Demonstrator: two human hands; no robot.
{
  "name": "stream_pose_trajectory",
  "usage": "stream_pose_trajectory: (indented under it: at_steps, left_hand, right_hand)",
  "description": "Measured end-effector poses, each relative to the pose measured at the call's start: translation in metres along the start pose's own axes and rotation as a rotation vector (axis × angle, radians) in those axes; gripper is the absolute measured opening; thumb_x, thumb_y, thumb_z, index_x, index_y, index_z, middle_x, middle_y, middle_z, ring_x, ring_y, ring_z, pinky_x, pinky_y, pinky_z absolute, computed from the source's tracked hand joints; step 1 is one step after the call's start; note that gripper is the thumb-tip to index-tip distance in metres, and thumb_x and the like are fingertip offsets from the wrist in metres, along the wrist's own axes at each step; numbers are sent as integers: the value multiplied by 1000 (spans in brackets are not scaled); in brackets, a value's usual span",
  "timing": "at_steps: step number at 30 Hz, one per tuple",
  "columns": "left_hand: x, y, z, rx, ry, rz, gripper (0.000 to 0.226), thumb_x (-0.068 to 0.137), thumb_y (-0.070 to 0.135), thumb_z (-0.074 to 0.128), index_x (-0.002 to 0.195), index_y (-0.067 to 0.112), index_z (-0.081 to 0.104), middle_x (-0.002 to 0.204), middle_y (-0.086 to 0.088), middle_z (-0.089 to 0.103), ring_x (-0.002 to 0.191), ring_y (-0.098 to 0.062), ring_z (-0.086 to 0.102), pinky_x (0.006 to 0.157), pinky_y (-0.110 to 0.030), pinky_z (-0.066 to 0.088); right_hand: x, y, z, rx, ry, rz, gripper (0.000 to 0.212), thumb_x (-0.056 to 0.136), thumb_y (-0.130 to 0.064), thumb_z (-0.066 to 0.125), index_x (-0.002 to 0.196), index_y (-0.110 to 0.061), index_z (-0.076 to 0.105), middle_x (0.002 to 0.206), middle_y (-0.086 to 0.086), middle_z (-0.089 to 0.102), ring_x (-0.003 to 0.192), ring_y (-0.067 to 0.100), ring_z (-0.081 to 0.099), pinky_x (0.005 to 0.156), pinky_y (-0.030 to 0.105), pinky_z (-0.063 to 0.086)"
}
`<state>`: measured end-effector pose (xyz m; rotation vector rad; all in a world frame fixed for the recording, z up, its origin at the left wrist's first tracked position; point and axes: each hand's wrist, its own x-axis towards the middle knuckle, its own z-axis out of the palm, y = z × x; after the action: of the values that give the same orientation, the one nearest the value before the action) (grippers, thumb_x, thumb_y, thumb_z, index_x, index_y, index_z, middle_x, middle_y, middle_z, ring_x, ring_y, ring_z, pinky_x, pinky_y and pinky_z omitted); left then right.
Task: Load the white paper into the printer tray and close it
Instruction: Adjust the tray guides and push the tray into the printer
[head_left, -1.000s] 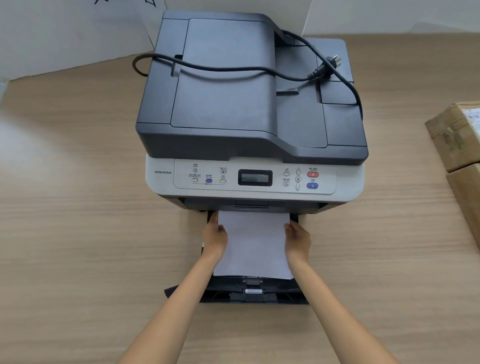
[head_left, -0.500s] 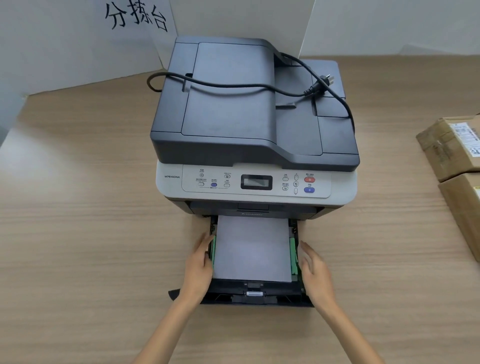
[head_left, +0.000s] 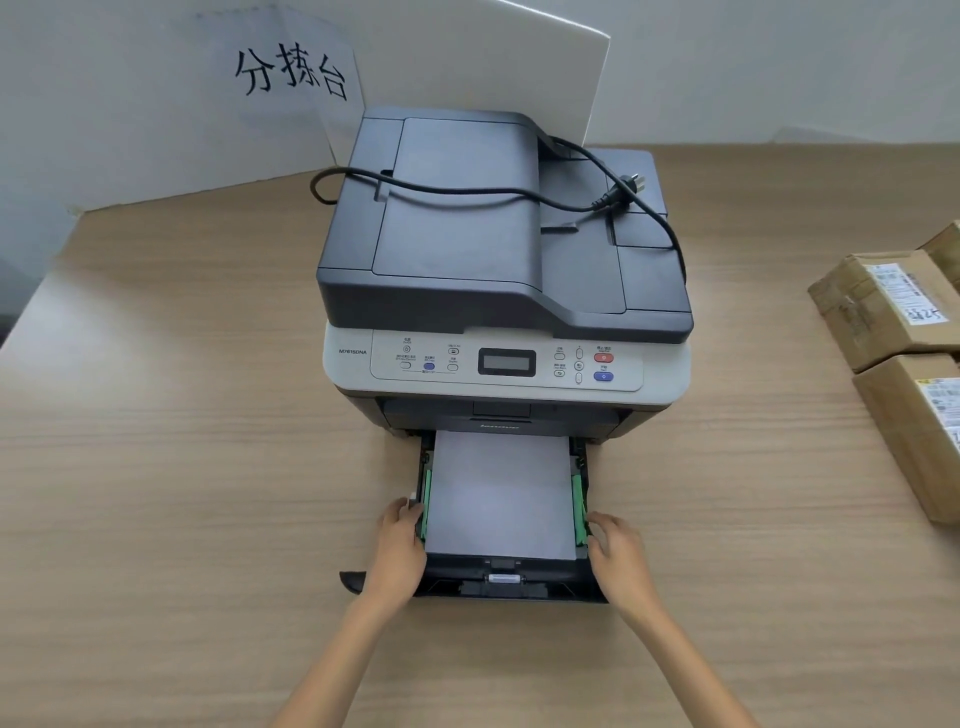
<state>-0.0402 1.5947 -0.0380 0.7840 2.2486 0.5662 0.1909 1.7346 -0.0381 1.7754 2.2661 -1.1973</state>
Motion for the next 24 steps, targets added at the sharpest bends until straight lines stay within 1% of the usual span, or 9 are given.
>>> stream_pose_trajectory:
  at_steps: [3, 5, 7, 10, 13, 17, 19, 22, 24]
  left_hand:
    - [8, 3, -1, 50, -60, -5, 54, 86, -15, 33, 138, -1, 41, 151, -21, 25, 142, -31, 20, 116, -32, 18]
    - [15, 5, -1, 63, -101, -43, 53, 86, -14, 33, 137, -2, 42, 153, -22, 22, 143, -32, 16, 117, -32, 16]
    - [22, 6, -3, 63, -135, -97, 51, 85, -14, 35, 134, -5, 44, 151, -23, 23, 142, -33, 18, 117, -33, 18]
    - [30, 6, -5, 62, -187, -154, 50, 80, -14, 39, 129, -10, 48, 146, -25, 33, 136, -35, 28, 115, -35, 26]
    - [32, 9, -9, 48, -246, -172, 54, 81, -12, 40, 134, -5, 45, 149, -21, 30, 139, -33, 27, 116, -34, 25]
    - [32, 10, -11, 65, -263, -150, 54, 83, -10, 41, 136, -5, 42, 151, -20, 26, 141, -32, 23, 116, -31, 22]
    - [32, 10, -8, 99, -255, -126, 53, 84, -9, 40, 136, -3, 41, 152, -19, 24, 142, -31, 18, 116, -30, 18]
    - [32, 12, -7, 213, -270, -109, 55, 88, -5, 36, 142, 2, 32, 155, -17, 14, 146, -31, 3, 118, -32, 8]
    - [31, 12, -9, 259, -270, -83, 55, 88, -5, 35, 142, 4, 33, 156, -16, 13, 146, -31, 0, 119, -35, 9]
  right_hand:
    - [5, 0, 2, -37, -37, 29, 39, 90, -5, 47, 130, -2, 51, 132, 19, 54, 122, 33, 48, 106, 40, 39]
    - [10, 2, 4, -66, -82, 57, 41, 90, -8, 46, 131, -1, 50, 132, 20, 53, 122, 34, 47, 105, 38, 39]
    - [13, 3, 6, -100, -123, 68, 43, 91, -10, 45, 133, 0, 47, 135, 20, 51, 125, 34, 44, 107, 37, 36]
    - [14, 1, 5, -108, -153, 74, 46, 92, -12, 47, 136, 1, 42, 142, 19, 43, 132, 33, 37, 112, 35, 29]
    - [16, -2, 3, -58, -173, 69, 48, 89, -5, 49, 136, 4, 42, 143, 20, 41, 133, 32, 37, 112, 33, 27]
    - [20, 2, 4, -41, -161, 50, 47, 83, 3, 51, 130, 4, 49, 137, 21, 47, 127, 34, 42, 108, 31, 31]
    - [20, 2, 2, -51, -175, 49, 48, 83, 4, 50, 131, 5, 47, 138, 21, 46, 127, 34, 42, 108, 31, 30]
    - [21, 2, 0, -68, -209, 56, 49, 86, 0, 50, 135, 5, 41, 140, 21, 44, 130, 33, 40, 109, 30, 30]
    - [20, 1, -1, -69, -220, 63, 51, 89, -4, 50, 137, 4, 38, 142, 20, 43, 132, 32, 39, 109, 30, 29]
